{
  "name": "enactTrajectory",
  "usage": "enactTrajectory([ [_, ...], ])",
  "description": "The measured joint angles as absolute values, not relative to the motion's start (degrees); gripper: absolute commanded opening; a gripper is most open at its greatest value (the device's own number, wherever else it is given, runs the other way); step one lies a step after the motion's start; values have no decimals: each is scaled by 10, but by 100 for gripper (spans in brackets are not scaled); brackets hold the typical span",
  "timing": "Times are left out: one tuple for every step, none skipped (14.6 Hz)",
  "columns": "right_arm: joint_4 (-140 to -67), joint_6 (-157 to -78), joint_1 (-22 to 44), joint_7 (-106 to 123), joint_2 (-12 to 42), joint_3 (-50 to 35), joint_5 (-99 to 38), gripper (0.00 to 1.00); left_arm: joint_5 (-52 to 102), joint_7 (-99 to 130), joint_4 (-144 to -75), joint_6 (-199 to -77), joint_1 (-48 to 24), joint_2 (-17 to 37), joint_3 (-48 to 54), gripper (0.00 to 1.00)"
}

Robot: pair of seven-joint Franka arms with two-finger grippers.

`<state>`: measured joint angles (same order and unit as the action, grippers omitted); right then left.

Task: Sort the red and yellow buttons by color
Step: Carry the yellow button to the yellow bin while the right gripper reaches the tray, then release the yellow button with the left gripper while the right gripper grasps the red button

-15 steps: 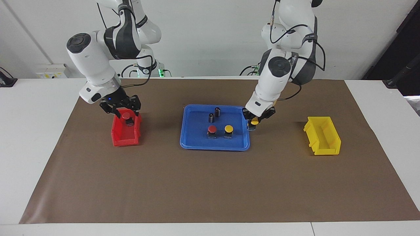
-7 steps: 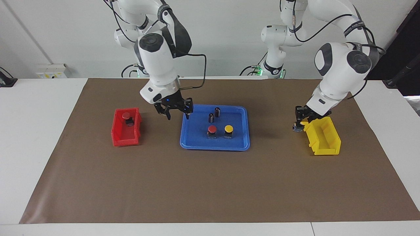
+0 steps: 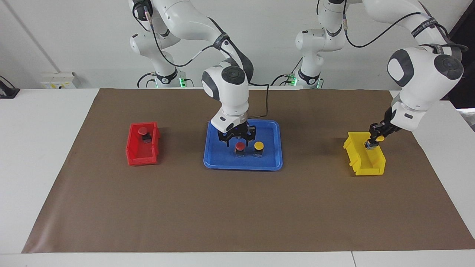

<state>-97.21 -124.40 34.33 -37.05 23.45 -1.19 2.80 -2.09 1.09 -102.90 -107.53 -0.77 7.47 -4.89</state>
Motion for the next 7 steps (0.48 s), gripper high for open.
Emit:
enactTrajectory([
  [-972,-1248,344,-370,237,-12,30,78,-21,3,-1041,-1085,-6,76,-49,1],
  [-974,-1251,343,-370,238,-11,31,78,-21,-1,-1055,-1094,-7,77,-47,1],
  [-977,-1258,344,-370,238,-11,31,77,-21,-2,-1070,-1107,-7,76,-44,1],
  [-981,-1266,344,-370,238,-11,31,76,-21,-7,-1086,-1124,-7,76,-44,1],
  [-985,-1271,345,-370,238,-11,31,74,-21,-13,-1103,-1146,-6,74,-44,1],
  [-988,-1272,347,-370,238,-11,32,73,-21,-17,-1120,-1166,-4,71,-44,1],
  [-990,-1273,349,-370,238,-11,32,71,-21,-21,-1136,-1181,-2,67,-45,1],
])
